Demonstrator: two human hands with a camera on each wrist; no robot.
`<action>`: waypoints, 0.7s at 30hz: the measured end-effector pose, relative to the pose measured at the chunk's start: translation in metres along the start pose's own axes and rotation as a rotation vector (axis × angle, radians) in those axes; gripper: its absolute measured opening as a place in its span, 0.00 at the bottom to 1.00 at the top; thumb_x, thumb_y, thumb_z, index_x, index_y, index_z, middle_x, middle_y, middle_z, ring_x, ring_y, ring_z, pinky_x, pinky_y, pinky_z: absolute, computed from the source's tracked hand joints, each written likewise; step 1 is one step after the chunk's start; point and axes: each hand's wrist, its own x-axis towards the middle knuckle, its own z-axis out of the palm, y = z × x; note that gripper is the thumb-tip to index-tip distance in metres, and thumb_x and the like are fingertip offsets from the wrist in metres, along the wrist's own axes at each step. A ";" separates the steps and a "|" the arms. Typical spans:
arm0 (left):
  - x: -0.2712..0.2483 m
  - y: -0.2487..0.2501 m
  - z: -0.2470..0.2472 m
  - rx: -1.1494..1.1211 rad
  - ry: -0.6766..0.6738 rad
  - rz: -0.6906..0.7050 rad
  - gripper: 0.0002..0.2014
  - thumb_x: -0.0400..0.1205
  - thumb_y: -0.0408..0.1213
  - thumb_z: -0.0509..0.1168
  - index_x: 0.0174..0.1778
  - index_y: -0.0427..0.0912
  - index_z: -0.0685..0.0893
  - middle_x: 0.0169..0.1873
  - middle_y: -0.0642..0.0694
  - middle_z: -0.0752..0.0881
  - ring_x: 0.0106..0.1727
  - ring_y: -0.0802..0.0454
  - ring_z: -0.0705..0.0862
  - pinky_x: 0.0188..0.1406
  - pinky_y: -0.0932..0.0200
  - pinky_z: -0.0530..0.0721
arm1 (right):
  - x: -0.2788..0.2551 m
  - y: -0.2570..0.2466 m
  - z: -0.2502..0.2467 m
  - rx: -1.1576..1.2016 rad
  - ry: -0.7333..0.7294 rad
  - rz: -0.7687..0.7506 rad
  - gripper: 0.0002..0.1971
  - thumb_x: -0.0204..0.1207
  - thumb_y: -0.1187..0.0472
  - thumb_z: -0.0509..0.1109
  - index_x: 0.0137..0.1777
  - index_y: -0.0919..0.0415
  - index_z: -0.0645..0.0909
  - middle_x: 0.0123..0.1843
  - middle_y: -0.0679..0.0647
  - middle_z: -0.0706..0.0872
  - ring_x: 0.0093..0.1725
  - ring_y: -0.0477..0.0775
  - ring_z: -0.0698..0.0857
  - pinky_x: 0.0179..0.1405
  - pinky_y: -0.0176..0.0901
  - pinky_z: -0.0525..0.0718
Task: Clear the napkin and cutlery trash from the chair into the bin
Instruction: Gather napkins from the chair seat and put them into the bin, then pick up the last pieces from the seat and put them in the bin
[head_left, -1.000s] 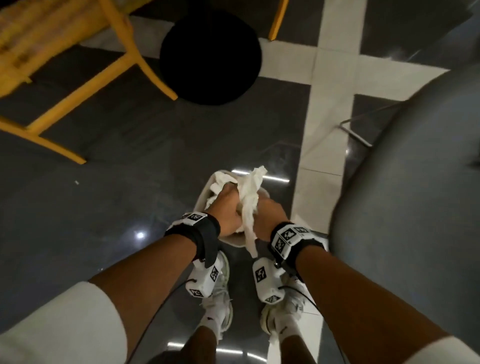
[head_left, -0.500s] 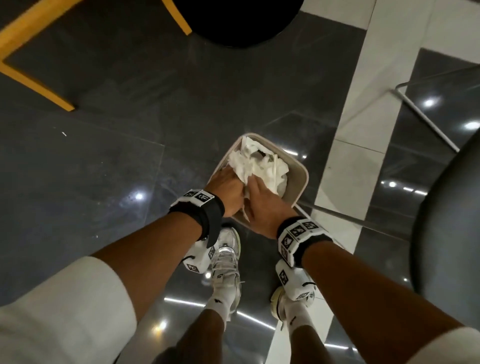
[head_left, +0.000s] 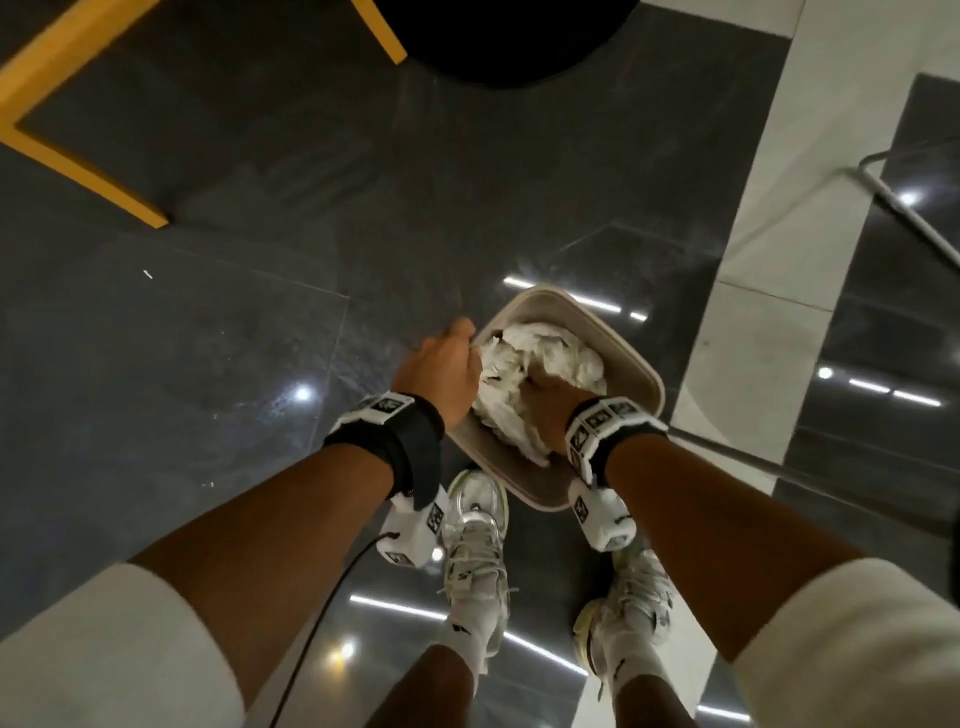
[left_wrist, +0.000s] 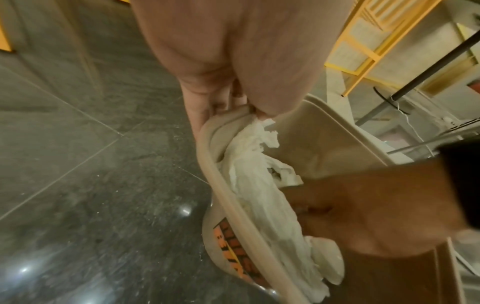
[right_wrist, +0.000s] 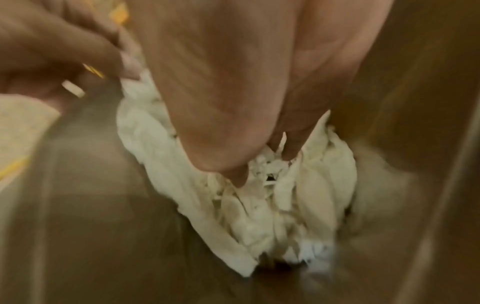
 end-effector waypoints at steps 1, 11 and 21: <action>-0.001 0.001 0.001 -0.007 -0.001 -0.012 0.09 0.86 0.41 0.56 0.58 0.41 0.74 0.49 0.36 0.85 0.51 0.33 0.84 0.44 0.46 0.80 | -0.008 0.001 -0.008 0.015 0.024 -0.011 0.36 0.81 0.38 0.55 0.87 0.48 0.51 0.88 0.46 0.50 0.84 0.60 0.60 0.84 0.64 0.60; -0.014 0.116 -0.065 0.043 0.094 -0.004 0.20 0.82 0.40 0.61 0.70 0.43 0.75 0.69 0.41 0.80 0.72 0.36 0.73 0.73 0.39 0.72 | -0.161 0.007 -0.105 0.254 0.296 -0.077 0.27 0.81 0.55 0.64 0.81 0.55 0.69 0.80 0.57 0.73 0.77 0.60 0.75 0.77 0.53 0.74; -0.050 0.434 -0.058 0.066 0.066 0.482 0.16 0.78 0.35 0.63 0.63 0.44 0.79 0.61 0.43 0.85 0.66 0.37 0.78 0.67 0.44 0.74 | -0.368 0.196 -0.133 0.692 0.782 0.175 0.14 0.77 0.57 0.64 0.60 0.50 0.85 0.48 0.55 0.92 0.50 0.60 0.89 0.55 0.49 0.87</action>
